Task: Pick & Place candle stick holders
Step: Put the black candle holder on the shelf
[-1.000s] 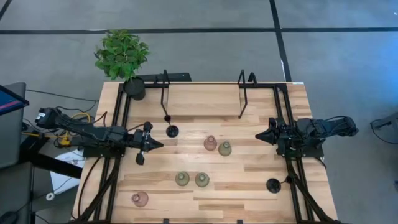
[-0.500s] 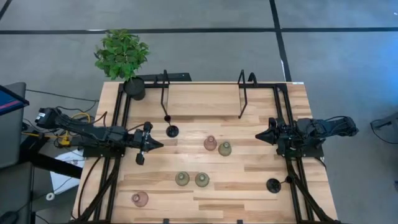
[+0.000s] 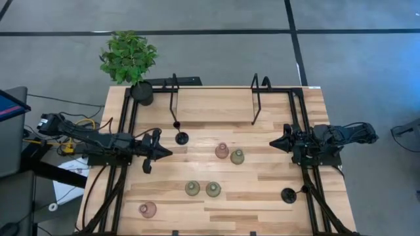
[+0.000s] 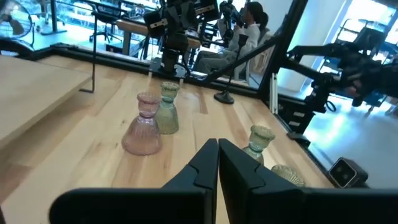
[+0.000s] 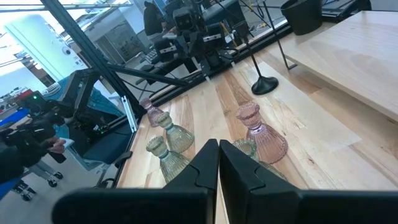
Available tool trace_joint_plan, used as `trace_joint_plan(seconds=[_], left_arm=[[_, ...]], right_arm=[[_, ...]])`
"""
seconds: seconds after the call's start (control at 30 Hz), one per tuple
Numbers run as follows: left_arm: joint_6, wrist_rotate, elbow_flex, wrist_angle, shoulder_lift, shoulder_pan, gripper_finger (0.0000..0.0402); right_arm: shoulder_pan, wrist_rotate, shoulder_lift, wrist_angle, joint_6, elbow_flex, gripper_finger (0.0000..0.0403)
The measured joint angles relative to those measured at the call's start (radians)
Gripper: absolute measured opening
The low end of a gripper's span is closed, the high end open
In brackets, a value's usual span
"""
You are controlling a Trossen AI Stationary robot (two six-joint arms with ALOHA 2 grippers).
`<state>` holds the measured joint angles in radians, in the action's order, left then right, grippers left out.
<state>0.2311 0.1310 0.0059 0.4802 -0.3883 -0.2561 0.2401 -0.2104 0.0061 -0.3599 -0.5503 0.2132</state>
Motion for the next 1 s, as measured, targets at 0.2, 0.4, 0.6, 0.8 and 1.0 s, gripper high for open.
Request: trace_joint_plan(seconds=[0.2,0.4,0.6,0.8,1.0], left_arm=[[0.101,0.000,0.000,0.005,0.000,0.000,0.0013],[0.247,0.001,0.000,0.022,0.000,0.000,0.0013],[0.244,0.002,0.000,0.028,0.000,0.000,0.0013],[0.243,0.002,0.000,0.034,0.000,0.000,0.0013],[0.246,0.038,0.000,0.044,0.000,0.001,0.0013]], right_arm=[[0.000,0.000,0.000,0.000,0.000,0.000,0.0006],[0.000,0.000,0.000,0.000,0.000,0.000,0.0006],[0.000,0.000,0.000,-0.002,0.000,0.000,0.0006],[0.000,0.000,0.000,-0.002,0.000,0.000,0.0006],[0.000,-0.004,0.000,0.002,0.000,0.000,0.0006]])
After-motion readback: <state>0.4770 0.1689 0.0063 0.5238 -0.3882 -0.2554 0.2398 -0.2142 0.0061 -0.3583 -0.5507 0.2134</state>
